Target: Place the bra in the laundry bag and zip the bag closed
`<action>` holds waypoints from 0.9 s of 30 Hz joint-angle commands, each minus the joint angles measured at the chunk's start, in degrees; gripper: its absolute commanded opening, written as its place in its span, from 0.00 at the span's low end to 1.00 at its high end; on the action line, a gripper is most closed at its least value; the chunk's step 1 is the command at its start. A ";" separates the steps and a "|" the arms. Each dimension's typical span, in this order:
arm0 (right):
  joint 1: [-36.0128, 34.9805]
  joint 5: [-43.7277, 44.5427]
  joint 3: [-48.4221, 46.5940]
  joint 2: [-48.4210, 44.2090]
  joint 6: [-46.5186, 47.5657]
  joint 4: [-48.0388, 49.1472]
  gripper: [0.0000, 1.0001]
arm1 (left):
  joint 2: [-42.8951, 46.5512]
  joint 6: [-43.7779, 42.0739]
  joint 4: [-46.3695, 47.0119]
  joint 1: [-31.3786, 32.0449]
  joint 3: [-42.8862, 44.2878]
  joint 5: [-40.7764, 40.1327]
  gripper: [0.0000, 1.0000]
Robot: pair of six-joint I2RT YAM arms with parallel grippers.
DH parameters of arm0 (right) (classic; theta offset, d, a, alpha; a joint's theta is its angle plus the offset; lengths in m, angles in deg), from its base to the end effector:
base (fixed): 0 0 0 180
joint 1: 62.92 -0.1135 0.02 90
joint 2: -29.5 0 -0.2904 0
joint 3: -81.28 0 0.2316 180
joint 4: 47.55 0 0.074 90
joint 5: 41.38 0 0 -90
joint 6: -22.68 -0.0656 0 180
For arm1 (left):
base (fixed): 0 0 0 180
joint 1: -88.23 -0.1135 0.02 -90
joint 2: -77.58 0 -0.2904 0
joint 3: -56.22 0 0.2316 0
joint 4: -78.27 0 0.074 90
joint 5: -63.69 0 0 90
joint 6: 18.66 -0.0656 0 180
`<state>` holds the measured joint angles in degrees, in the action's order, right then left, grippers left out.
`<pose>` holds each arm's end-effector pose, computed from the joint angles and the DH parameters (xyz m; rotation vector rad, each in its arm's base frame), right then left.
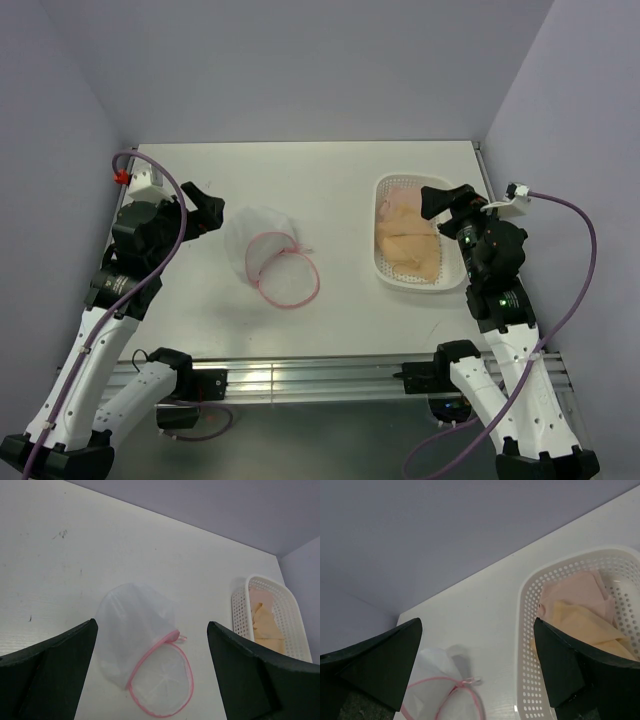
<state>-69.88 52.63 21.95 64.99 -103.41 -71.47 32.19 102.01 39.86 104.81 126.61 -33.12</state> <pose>0.1344 0.0118 0.3755 0.4555 1.5310 0.5329 0.1568 -0.0386 0.3858 -0.3093 1.8028 -0.4786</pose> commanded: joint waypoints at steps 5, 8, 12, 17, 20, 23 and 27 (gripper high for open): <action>0.19 1.26 -3.76 0.11 1.47 -2.16 1.00 | -0.05 -0.97 1.87 -0.32 2.46 1.10 0.99; 0.11 1.44 -4.02 0.37 1.64 -2.61 1.00 | -0.14 -0.97 1.87 -0.32 2.37 1.10 0.99; 0.19 2.40 -4.55 1.25 2.35 -3.66 1.00 | -0.14 -0.88 1.86 -0.32 2.46 1.09 0.99; 0.02 5.57 -10.78 8.71 5.68 -13.65 1.00 | -0.49 -0.79 2.04 -0.49 2.37 1.45 0.99; -2.52 5.56 -15.09 17.32 7.35 -19.02 1.00 | -0.93 -0.71 2.04 -0.93 2.28 2.15 0.99; -8.76 12.56 -16.15 23.74 7.18 -20.18 1.00 | -0.93 -0.62 1.95 -1.20 2.37 2.50 0.99; -9.91 14.70 -13.79 27.09 4.55 -17.99 0.95 | -0.58 -0.71 2.13 -1.37 2.37 2.15 0.99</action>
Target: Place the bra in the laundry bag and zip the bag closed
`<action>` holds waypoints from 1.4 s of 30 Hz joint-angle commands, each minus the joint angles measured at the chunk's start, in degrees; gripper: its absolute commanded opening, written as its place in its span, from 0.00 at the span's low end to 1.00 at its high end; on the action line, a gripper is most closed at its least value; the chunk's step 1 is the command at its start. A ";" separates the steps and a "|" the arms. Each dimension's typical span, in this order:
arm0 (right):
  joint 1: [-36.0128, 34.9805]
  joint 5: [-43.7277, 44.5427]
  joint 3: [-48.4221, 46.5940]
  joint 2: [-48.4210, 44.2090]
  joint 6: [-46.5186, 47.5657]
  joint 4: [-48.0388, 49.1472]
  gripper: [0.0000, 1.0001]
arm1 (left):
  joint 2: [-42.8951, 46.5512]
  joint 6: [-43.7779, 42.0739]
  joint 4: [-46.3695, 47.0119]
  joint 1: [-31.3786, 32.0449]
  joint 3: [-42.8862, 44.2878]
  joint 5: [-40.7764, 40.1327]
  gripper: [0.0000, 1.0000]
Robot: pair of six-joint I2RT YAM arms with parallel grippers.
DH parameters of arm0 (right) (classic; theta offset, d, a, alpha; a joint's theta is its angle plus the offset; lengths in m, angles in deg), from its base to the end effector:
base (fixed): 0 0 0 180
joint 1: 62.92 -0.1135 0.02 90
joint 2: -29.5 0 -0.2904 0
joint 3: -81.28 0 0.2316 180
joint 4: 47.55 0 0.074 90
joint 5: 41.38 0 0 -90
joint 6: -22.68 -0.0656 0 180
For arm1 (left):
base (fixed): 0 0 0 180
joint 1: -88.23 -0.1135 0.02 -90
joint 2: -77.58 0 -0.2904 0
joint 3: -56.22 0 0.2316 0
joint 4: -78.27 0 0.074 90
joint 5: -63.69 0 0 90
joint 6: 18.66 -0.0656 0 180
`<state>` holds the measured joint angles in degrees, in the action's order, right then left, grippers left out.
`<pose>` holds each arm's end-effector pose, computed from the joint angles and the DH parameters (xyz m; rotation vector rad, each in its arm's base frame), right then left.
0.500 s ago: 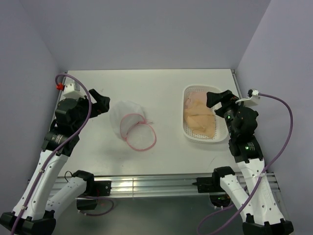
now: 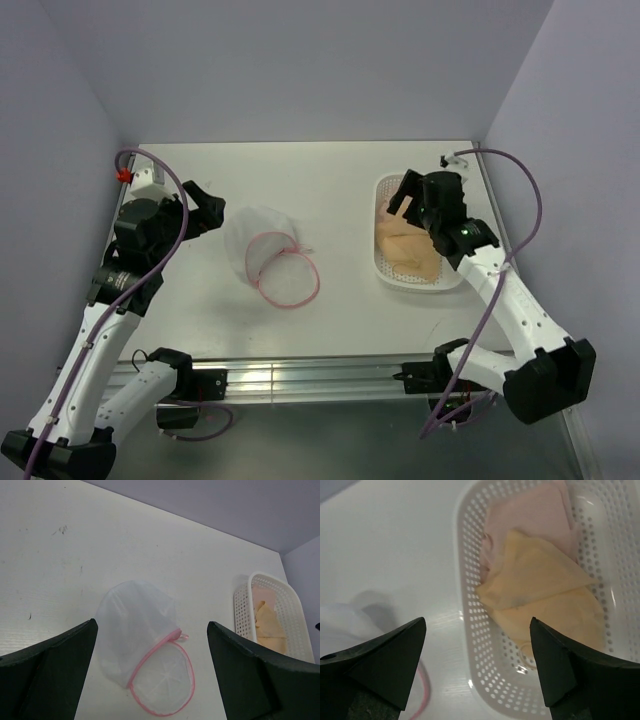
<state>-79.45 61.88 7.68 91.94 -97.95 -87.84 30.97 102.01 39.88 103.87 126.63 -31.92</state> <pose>0.2279 0.0519 0.3487 0.3944 2.0373 0.2660 0.1627 -0.0389 0.3829 -0.3113 1.8245 -0.4789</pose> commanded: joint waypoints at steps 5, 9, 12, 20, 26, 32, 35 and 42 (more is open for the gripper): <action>-0.34 7.57 4.70 1.64 -2.94 -0.83 0.84 | 0.12 -0.62 2.11 -0.52 2.35 2.09 0.99; -0.34 9.06 9.10 2.25 -2.94 0.14 0.82 | -0.15 -0.44 2.37 -0.87 2.26 3.32 0.99; -0.34 10.73 12.26 3.48 -2.94 1.19 0.80 | -0.24 -0.44 2.46 -1.14 2.26 3.58 0.99; -0.34 9.60 15.26 7.87 -2.50 6.29 0.73 | -1.02 -0.44 2.55 -1.22 2.26 4.90 0.99; -0.34 8.28 16.31 9.72 -1.27 9.63 0.70 | -3.04 -0.97 2.55 -1.22 2.43 6.92 0.99; -0.34 6.87 17.89 11.48 -0.48 12.00 0.69 | -3.40 -1.14 2.46 -1.22 2.26 6.92 0.99; -0.34 6.08 18.33 12.18 -0.39 12.97 0.69 | -3.84 -1.49 2.81 -1.22 2.26 8.50 0.99; -0.25 5.91 18.51 14.20 -0.66 14.46 0.66 | -6.38 -4.04 0.09 5.00 3.49 3.17 0.99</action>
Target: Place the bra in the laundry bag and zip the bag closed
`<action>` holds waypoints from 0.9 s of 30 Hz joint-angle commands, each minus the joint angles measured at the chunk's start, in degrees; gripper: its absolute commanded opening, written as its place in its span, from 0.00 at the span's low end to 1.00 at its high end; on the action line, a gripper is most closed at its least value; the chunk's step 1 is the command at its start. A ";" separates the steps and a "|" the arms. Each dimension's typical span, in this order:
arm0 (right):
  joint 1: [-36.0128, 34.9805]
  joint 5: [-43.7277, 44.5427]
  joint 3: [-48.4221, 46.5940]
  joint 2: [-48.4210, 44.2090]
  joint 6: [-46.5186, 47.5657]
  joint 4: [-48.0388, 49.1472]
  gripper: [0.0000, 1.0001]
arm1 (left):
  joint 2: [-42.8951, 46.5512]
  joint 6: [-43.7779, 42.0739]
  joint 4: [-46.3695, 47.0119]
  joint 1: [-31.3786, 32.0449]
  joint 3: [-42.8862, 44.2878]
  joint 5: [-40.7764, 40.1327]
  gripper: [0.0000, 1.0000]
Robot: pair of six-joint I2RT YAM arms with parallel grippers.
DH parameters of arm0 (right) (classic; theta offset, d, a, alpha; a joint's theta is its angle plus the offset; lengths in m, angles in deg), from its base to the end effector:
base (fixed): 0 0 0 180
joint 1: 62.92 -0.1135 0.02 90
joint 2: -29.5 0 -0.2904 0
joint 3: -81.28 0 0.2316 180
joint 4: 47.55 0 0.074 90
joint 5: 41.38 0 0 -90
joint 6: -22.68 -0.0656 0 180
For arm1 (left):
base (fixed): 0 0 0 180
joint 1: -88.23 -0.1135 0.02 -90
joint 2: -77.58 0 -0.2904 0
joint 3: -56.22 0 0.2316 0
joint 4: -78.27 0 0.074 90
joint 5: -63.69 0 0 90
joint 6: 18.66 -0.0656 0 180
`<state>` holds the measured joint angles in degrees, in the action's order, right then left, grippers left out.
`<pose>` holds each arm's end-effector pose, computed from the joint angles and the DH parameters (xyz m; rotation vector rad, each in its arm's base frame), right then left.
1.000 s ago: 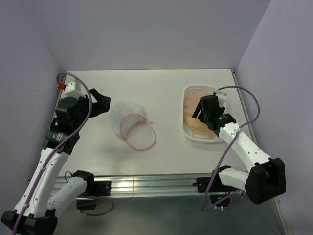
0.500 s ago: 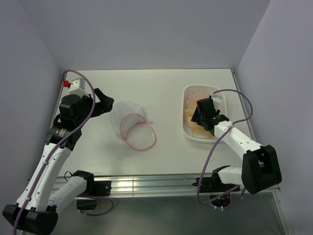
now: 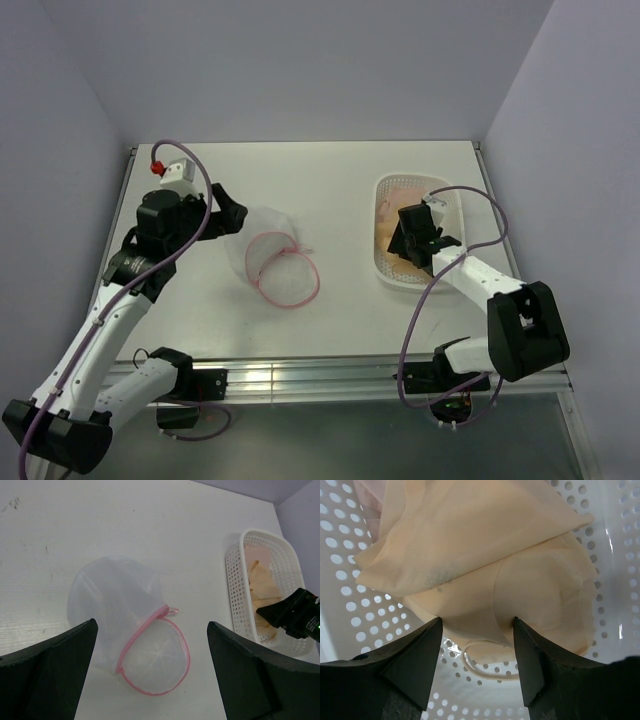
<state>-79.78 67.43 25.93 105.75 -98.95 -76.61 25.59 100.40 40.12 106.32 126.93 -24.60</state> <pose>0.2501 0.0537 0.2088 0.4478 2.3389 -0.0033 0.1820 -0.0615 0.3702 -0.1662 1.9461 -0.5795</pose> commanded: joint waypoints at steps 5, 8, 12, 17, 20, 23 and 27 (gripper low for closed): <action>0.16 0.09 -1.06 1.36 0.26 2.88 0.48 | -4.95 -3.04 -3.58 6.78 4.94 -13.21 0.99; 0.25 0.00 -1.50 1.01 0.00 2.62 0.39 | -9.08 -3.66 -8.32 12.48 7.22 -22.93 0.99; 0.43 -0.79 -1.50 -0.04 -0.53 2.44 0.24 | -14.53 -3.22 -13.86 19.60 9.25 -32.03 0.99; 0.51 -1.14 -2.20 -1.80 -0.62 0.95 0.13 | -20.51 -4.27 -16.59 20.50 10.30 -33.35 0.98; 0.78 -1.14 -2.73 -3.38 -0.71 -0.37 0.09 | -23.85 -4.97 -17.82 20.67 11.18 -34.67 0.96; 1.04 -1.06 -3.60 -6.54 -0.44 -1.86 0.09 | -26.75 -5.42 -18.35 20.67 11.88 -33.71 0.95; 1.39 -1.23 -4.84 -9.62 -0.27 -3.88 0.08 | -30.01 -4.98 -19.40 20.67 13.11 -33.71 0.93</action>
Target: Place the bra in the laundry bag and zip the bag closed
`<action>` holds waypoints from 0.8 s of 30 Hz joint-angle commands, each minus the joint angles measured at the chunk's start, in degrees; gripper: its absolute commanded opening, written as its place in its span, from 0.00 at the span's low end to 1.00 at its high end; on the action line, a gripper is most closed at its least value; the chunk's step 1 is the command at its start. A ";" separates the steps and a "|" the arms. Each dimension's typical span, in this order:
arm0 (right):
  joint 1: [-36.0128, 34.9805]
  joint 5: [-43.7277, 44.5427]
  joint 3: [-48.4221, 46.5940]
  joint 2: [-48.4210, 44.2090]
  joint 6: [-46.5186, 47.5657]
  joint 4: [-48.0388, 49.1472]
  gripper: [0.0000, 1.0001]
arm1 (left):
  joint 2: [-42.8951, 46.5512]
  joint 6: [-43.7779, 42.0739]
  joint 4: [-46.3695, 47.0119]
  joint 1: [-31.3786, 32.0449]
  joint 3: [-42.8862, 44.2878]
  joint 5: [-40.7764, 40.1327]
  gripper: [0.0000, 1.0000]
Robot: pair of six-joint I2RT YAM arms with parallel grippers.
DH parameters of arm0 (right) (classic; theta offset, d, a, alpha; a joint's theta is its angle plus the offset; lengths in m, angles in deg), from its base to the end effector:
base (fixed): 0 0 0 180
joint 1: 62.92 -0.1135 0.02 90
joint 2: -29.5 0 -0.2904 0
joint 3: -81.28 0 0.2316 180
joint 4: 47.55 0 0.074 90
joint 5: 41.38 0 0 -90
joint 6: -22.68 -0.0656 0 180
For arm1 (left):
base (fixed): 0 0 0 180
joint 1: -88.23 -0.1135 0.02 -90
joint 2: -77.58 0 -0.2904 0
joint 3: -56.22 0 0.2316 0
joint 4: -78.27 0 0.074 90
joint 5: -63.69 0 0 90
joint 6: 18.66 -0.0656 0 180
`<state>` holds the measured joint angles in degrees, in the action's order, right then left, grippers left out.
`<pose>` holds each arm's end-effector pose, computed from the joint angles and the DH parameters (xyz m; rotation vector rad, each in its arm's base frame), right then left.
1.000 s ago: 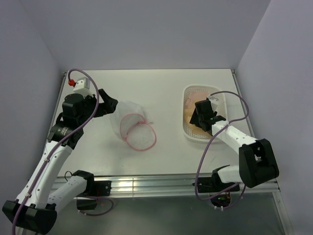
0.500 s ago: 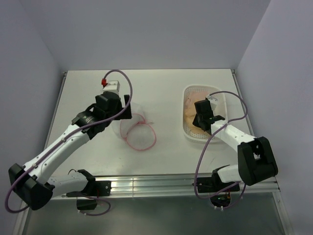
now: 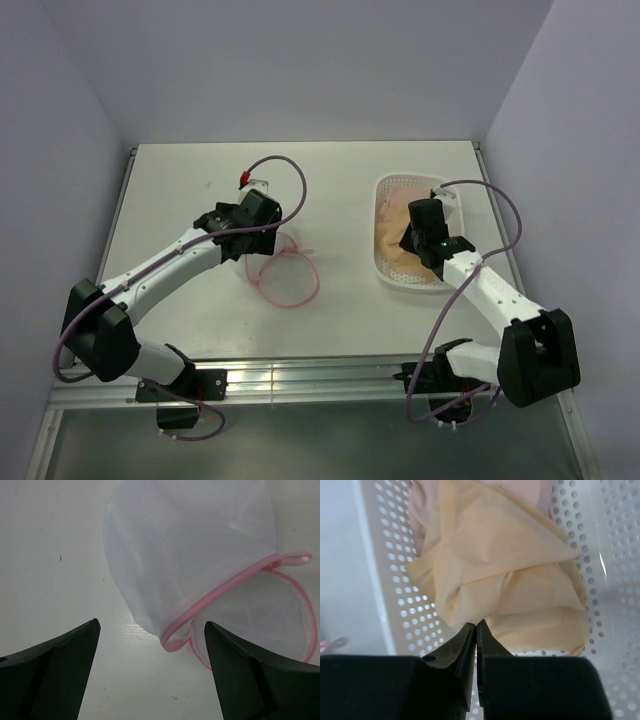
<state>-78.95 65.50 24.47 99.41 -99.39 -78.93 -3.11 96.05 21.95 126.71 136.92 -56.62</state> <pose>0.2392 0.0489 0.2379 0.4632 2.2600 0.0817 0.2375 -0.1465 0.2914 0.0912 2.3771 0.1709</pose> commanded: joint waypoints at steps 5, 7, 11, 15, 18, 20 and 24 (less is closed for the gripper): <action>0.83 0.17 -5.04 -6.88 0.17 -3.94 0.08 | -5.26 0.07 -2.56 0.37 5.15 -2.21 0.91; 0.83 -0.18 -5.57 -7.68 0.17 -4.82 0.07 | -6.49 0.34 -3.00 0.28 5.41 -3.00 0.90; 0.83 -0.45 -8.02 -8.91 0.35 -6.75 0.04 | -8.96 1.04 -3.79 -0.42 5.76 -4.94 0.84; 0.83 0.16 -10.14 -10.58 0.52 -8.51 0.03 | -11.16 1.57 -4.23 -2.44 6.29 -5.64 0.76; 0.83 0.43 -11.98 -11.64 0.70 -9.83 0.02 | -12.04 1.83 -4.23 -4.11 6.47 -5.55 0.69; 0.74 0.25 -13.65 -12.08 0.87 -10.79 0.02 | -12.39 1.92 -4.23 -4.73 6.64 -5.73 0.64; 0.74 0.08 -16.64 -12.43 1.40 -12.29 0.00 | -12.65 2.36 -4.49 -7.27 6.99 -5.55 0.51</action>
<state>-78.49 65.04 11.92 88.44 -99.06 -89.88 -16.03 97.69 17.82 120.83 141.05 -60.75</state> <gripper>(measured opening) 0.012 0.527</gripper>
